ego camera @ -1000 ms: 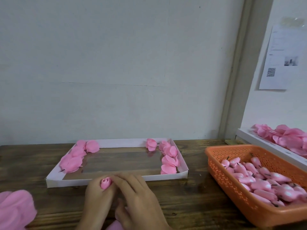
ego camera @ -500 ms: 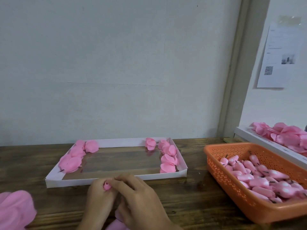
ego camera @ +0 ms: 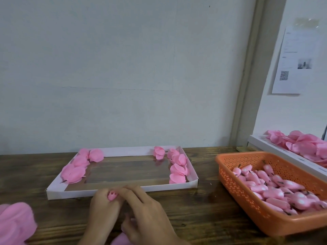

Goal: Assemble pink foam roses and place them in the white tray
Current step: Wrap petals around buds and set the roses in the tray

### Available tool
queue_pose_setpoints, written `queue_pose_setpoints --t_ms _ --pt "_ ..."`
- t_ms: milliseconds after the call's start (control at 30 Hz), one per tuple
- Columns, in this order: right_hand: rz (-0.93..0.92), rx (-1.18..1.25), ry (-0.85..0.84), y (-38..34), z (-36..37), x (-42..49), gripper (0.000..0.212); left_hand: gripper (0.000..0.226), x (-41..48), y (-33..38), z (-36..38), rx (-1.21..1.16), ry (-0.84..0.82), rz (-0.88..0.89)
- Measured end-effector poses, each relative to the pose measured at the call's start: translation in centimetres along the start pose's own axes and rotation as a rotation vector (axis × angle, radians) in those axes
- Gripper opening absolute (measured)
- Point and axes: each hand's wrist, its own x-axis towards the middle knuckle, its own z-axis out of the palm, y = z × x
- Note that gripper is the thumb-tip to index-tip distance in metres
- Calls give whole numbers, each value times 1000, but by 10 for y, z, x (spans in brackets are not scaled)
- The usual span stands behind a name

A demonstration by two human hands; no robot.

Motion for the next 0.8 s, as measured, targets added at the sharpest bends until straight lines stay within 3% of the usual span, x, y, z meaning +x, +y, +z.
queue_pose_setpoints --t_ms 133,300,400,467,567,700,800 --pt "-4 -14 19 1 2 -1 69 29 0 -3 3 -87 -35 -70" --pt "-35 -48 14 4 -3 1 69 34 -5 12 2 -95 -30 0" --pt "35 -47 49 11 -6 1 46 33 -9 24 1 -146 -21 0" --pt "42 -193 -5 17 -8 4 31 38 -9 24 1 -153 -2 1" --pt "49 -322 -156 25 -9 2 42 59 -7 20 1 -126 7 -34" --pt "97 -160 -230 28 -15 4 27 65 -5 21 0 -165 -9 -53" --pt "180 -25 -298 29 -23 8 28 64 -4 19 -2 -173 -3 -73"
